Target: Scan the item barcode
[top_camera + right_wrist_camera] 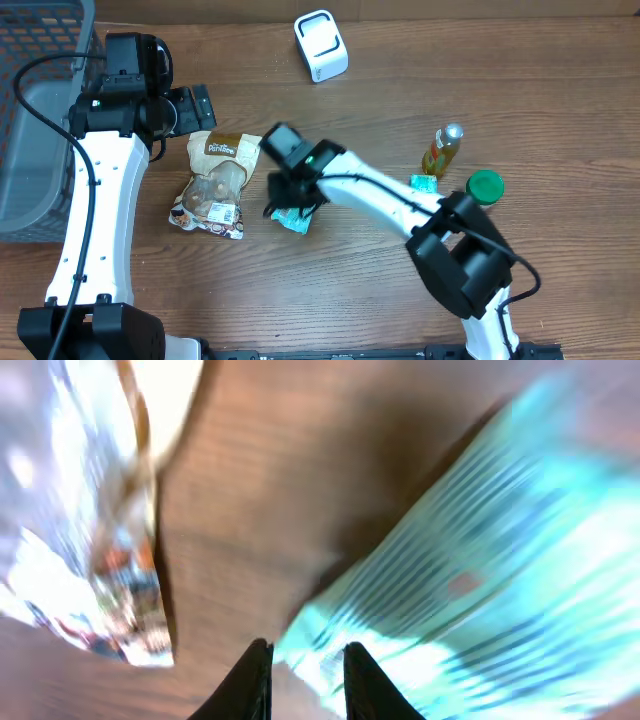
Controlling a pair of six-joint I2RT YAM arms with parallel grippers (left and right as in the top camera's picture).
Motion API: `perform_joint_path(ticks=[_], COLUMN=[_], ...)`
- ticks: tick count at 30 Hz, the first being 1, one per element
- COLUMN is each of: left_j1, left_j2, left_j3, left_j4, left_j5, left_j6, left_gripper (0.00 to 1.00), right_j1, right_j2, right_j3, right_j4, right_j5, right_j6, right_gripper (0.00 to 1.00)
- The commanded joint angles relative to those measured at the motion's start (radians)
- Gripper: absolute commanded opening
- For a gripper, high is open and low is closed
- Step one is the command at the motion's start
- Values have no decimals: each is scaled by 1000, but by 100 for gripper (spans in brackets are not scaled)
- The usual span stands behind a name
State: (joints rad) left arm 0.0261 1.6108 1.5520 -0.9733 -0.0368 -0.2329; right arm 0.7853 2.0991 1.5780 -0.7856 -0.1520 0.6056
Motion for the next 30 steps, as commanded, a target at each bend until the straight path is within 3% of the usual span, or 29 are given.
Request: perform_joint_path(ticks=[1, 15, 18, 30], left_j1=[-8, -8, -8, -8], left_j2=[3, 3, 3, 3], left_j3=[21, 21, 21, 21], left_j4=[0, 0, 0, 0], left_j5=[4, 4, 4, 4], left_j6=[-6, -6, -6, -6], left_gripper=[99, 100, 100, 100], right_j1=[-77, -163, -163, -108], right_j2=[-51, -13, -13, -13], right_j3=[32, -5, -5, -6], right_j4=[-5, -6, -40, -214], right_j5=[-2, 27, 27, -18], right_j6=[-12, -11, -11, 60], right_gripper=[21, 21, 27, 28])
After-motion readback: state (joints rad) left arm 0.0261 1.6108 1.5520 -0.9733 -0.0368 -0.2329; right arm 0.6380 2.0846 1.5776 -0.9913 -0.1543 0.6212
